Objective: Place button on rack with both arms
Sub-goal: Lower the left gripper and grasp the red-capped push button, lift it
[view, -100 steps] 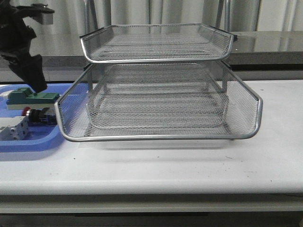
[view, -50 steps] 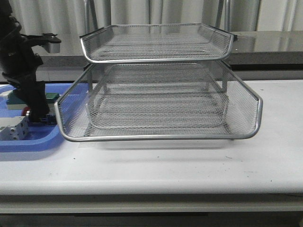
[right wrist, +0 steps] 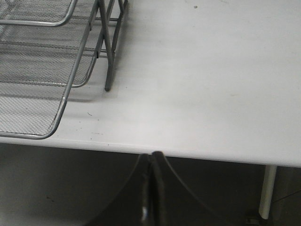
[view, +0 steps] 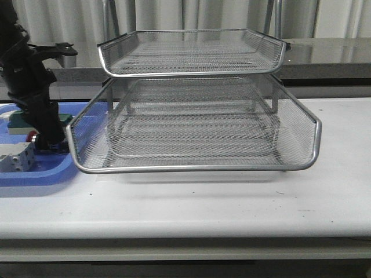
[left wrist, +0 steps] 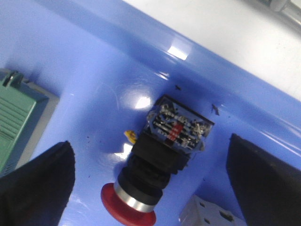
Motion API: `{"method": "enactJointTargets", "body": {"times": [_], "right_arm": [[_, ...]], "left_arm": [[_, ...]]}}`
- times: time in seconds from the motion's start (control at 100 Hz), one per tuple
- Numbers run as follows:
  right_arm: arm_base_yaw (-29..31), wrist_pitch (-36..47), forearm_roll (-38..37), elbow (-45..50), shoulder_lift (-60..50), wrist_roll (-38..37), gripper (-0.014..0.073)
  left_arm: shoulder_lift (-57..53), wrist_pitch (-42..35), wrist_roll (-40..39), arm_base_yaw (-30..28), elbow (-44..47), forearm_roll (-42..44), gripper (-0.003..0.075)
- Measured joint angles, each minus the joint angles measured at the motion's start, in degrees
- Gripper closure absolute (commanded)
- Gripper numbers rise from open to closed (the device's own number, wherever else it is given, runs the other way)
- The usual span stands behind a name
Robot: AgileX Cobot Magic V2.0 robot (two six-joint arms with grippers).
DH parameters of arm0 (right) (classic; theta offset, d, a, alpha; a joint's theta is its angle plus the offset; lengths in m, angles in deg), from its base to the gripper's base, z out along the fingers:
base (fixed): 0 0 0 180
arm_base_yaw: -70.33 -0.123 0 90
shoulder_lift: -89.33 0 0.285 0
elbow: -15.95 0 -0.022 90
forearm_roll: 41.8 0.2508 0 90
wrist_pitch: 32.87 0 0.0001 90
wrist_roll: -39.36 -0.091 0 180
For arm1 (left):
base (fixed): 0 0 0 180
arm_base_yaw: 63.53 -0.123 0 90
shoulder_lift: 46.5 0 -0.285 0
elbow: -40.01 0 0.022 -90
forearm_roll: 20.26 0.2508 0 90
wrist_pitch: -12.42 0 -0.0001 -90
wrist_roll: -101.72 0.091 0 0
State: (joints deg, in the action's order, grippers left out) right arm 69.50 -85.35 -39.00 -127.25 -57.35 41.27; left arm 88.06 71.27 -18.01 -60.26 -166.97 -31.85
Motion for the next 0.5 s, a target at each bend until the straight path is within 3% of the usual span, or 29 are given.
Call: {"method": "enactJointTargets", "body": {"times": [0.5], "right_arm": [[0.0,0.0,0.0,0.0,0.0,0.0,0.0664]], "left_arm": [[4.0,-0.3,0.0,0.0,-0.1,-1.0,0.0101]]}}
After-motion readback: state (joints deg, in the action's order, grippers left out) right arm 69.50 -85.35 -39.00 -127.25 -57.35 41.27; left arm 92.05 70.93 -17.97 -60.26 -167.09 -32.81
